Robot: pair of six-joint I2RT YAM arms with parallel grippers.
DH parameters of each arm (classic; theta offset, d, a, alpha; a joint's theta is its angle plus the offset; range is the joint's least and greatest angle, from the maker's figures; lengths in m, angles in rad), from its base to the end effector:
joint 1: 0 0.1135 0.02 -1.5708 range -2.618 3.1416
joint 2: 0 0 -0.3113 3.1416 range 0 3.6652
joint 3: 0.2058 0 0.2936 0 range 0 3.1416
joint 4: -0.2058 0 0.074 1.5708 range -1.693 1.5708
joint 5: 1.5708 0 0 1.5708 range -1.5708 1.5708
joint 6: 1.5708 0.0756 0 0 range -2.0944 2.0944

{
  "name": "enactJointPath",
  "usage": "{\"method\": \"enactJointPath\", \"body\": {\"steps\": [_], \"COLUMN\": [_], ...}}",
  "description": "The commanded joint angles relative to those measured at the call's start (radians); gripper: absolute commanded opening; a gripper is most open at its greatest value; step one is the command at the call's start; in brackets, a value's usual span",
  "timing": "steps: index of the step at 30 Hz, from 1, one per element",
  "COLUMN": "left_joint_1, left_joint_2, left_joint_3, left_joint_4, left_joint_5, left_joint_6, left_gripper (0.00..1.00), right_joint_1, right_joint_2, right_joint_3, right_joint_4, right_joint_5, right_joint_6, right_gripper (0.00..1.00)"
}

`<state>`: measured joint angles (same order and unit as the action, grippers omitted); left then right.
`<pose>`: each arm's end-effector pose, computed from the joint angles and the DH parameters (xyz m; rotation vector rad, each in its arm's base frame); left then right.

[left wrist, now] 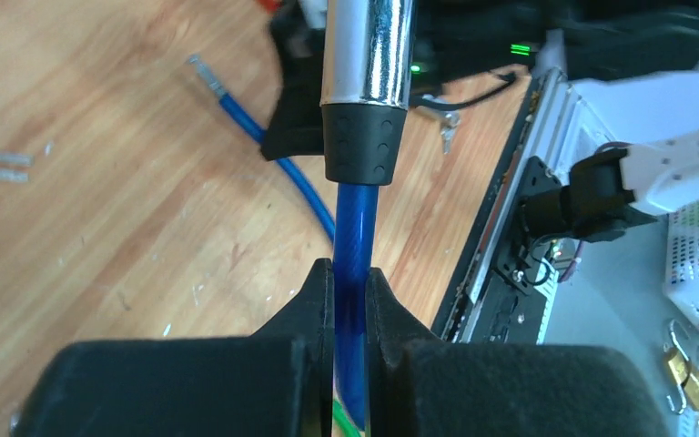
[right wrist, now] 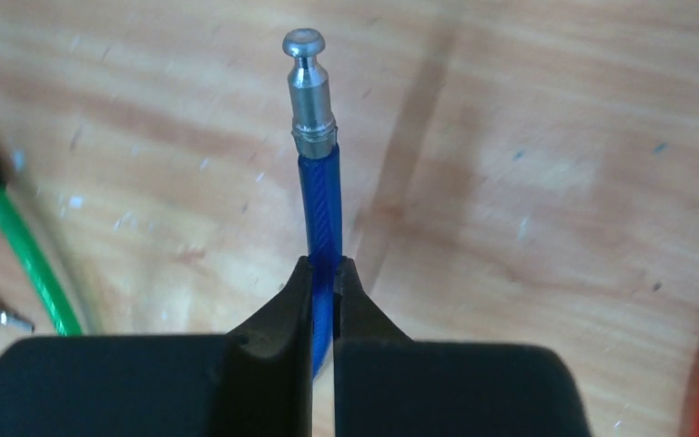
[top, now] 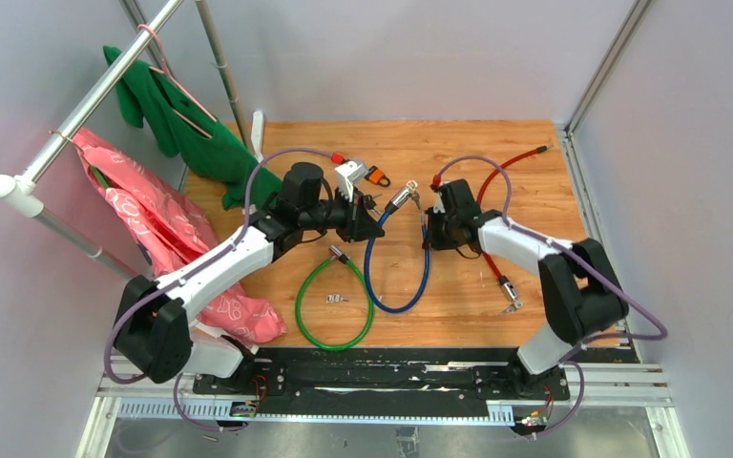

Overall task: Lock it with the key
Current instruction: Lock the lock.

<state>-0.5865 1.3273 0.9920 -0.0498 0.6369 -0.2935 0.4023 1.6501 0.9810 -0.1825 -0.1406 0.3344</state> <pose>0.2758 -0.2372 0.3271 0.7392 1.9341 -1.1829 0.3689 0.1685 0.1806 -0.1494 2.4702 0.4974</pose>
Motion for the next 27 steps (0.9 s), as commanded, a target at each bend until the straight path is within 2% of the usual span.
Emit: {"method": "enactJointPath", "body": {"steps": [1, 6, 14, 19, 27], "left_joint_1": [0.03, 0.039, 0.051, 0.048, 0.028], "left_joint_2": [0.062, 0.145, 0.251, 0.287, 0.306], "left_joint_3": [-0.042, -0.06, -0.047, -0.06, -0.043], "left_joint_4": [0.027, 0.126, 0.166, 0.169, 0.169], "left_joint_5": [-0.002, 0.03, 0.057, 0.057, 0.077], "left_joint_6": [-0.057, -0.122, -0.165, -0.14, -0.095], "left_gripper": [0.0, 0.0, 0.0, 0.0, 0.0], "right_joint_1": [0.066, 0.16, 0.224, 0.225, 0.224], "right_joint_2": [-0.134, -0.254, -0.418, -0.474, -0.432], "right_joint_3": [-0.154, -0.345, -0.492, -0.519, -0.484], "right_joint_4": [0.106, 0.274, 0.395, 0.45, 0.529], "right_joint_5": [-0.016, 0.024, 0.079, 0.1, 0.06], "right_joint_6": [-0.079, -0.1, -0.12, -0.143, -0.182], "right_gripper": [0.0, 0.0, 0.0, 0.0, 0.0]}}
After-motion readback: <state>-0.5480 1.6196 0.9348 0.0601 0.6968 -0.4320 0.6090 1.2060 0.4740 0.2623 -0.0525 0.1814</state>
